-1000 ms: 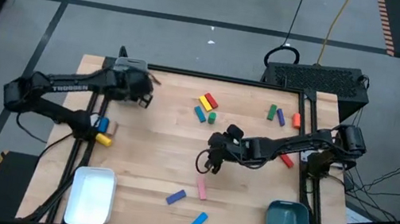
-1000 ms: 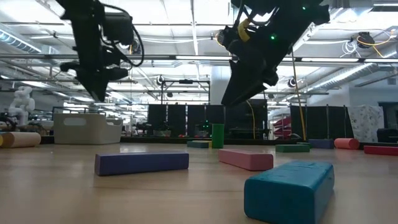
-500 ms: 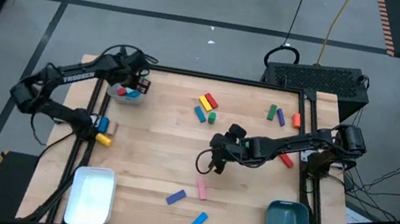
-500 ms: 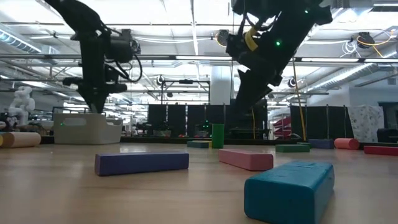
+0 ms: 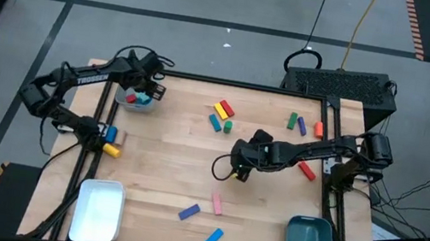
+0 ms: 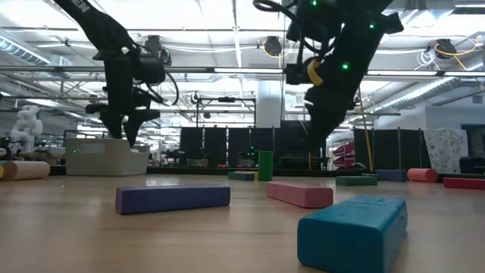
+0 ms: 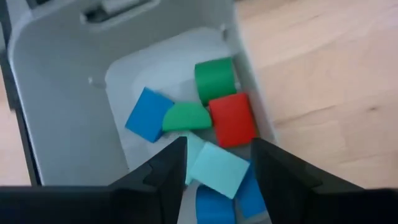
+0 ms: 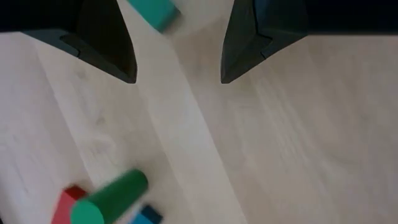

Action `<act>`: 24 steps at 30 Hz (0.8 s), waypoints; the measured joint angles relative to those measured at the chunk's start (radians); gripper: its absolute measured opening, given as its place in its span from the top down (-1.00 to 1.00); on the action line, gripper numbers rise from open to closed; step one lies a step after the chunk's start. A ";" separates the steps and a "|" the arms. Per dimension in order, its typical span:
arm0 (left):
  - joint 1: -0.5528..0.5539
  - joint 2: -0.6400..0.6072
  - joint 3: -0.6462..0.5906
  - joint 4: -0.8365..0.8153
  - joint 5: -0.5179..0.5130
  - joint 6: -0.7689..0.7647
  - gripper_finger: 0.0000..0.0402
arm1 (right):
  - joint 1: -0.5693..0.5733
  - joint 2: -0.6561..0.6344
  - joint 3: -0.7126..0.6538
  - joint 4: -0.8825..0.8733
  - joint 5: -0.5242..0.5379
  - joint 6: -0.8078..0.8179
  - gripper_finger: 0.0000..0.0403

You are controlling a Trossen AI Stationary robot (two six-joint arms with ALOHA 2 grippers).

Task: Sort blocks by size
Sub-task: Put the blue rectangular block into the white bin

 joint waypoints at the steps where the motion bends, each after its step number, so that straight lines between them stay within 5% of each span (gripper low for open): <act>1: -0.007 -0.012 0.000 0.011 -0.003 0.014 0.10 | -0.007 -0.003 0.000 -0.019 0.001 -0.001 -0.08; 7: -0.056 -0.115 0.000 0.153 -0.015 0.103 0.09 | -0.095 -0.058 0.000 -0.134 0.062 -0.013 -0.08; 12: -0.102 -0.176 0.000 0.291 0.030 0.145 0.09 | -0.272 -0.124 0.001 -0.263 0.052 -0.001 -0.08; 24: -0.241 -0.096 0.000 0.563 0.210 0.339 0.09 | -0.681 -0.141 0.000 -0.400 -0.042 0.001 -0.08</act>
